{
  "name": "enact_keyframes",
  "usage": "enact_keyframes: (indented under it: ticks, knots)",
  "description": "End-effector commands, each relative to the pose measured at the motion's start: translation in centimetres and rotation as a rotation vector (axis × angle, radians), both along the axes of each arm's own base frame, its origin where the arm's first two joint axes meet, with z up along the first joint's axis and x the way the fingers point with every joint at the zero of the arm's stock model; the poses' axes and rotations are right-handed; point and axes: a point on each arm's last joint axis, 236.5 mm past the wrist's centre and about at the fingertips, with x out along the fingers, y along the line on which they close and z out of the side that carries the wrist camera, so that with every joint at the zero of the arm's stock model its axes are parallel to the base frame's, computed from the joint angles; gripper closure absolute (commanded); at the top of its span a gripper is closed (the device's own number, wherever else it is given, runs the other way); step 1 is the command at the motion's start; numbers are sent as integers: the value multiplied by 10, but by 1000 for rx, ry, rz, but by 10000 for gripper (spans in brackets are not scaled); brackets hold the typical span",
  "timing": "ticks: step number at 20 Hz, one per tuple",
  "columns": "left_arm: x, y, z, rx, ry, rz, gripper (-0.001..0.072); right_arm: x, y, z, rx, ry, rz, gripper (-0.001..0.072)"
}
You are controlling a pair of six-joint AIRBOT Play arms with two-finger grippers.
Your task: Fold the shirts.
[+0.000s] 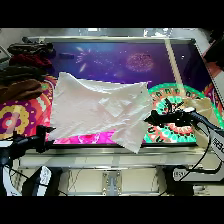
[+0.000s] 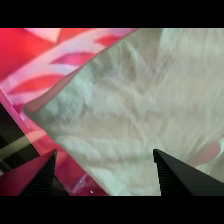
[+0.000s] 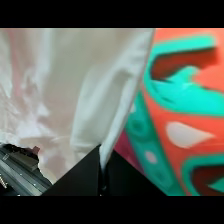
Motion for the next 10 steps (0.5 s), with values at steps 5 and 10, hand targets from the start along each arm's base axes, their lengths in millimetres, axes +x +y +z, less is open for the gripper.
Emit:
enact_keyframes:
  ticks: [5, 10]
  knots:
    - [-15, 19, -13, 12, 36, 80, 100, 5, 1, 12, 0, -39, -2, 690]
    - [-11, 31, -18, 48, 31, 109, 156, 9, 1, 16, 3, -53, -16, 691]
